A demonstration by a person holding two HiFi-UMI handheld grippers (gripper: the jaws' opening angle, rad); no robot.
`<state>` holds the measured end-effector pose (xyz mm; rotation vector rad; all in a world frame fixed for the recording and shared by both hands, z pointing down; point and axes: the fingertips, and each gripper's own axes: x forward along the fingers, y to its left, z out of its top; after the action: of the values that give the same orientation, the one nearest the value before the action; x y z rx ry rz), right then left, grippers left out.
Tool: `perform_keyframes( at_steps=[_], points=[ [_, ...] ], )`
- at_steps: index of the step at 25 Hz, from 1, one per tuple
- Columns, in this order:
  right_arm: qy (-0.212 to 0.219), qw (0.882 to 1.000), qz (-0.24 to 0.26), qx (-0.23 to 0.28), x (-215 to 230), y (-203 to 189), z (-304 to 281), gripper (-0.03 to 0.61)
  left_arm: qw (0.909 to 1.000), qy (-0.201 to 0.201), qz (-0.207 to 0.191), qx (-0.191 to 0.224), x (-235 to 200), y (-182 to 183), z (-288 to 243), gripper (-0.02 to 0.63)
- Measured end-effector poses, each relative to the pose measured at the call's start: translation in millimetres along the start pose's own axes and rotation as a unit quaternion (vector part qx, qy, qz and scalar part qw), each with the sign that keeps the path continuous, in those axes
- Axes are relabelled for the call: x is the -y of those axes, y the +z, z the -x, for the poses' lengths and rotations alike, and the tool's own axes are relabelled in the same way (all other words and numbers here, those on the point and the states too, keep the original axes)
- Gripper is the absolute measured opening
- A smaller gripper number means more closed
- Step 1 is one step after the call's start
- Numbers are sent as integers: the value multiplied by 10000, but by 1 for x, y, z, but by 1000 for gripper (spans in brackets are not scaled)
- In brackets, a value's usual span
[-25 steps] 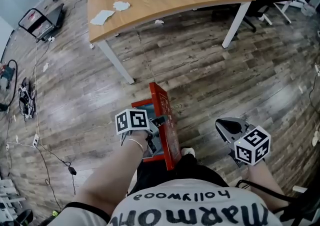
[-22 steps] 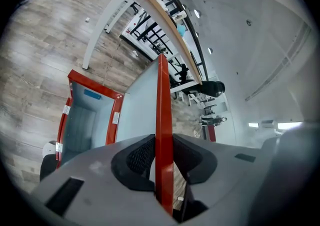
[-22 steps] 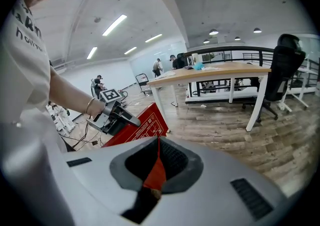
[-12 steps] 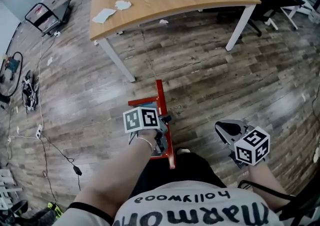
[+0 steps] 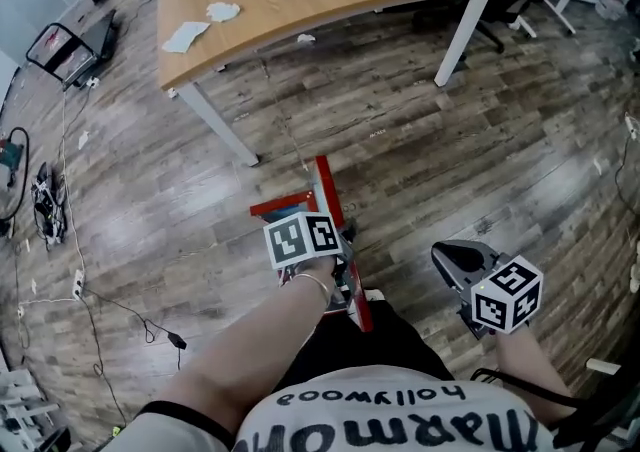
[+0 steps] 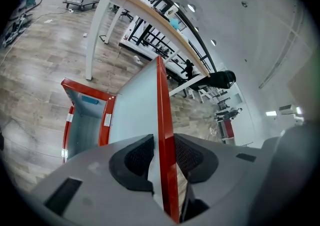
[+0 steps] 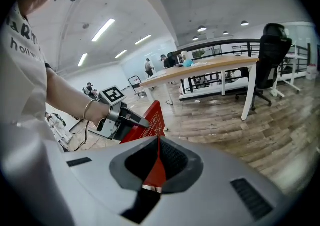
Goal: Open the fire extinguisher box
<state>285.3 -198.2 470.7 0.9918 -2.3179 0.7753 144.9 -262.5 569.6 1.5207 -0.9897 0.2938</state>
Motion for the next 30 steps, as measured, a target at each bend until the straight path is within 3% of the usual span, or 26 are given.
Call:
perform_keyframes(
  at_steps=[5,11,20,30],
  points=[
    [-200,9997,-139,78,-6,-14,5,12,9998,-37,-178,-76,4,-4,-5,115],
    [-97,9997,-200,45,3,-27,9,12,9986,397,-343,72,8,-5,-9,115],
    [584,9978,280,-124,59,-5,18,12,9926,1113,-330,366,13,-5,-14,100],
    [659,9978,-28,-35,130,-9,35,12,9812,1811,-594,297,22,-11,-47,97]
  ],
)
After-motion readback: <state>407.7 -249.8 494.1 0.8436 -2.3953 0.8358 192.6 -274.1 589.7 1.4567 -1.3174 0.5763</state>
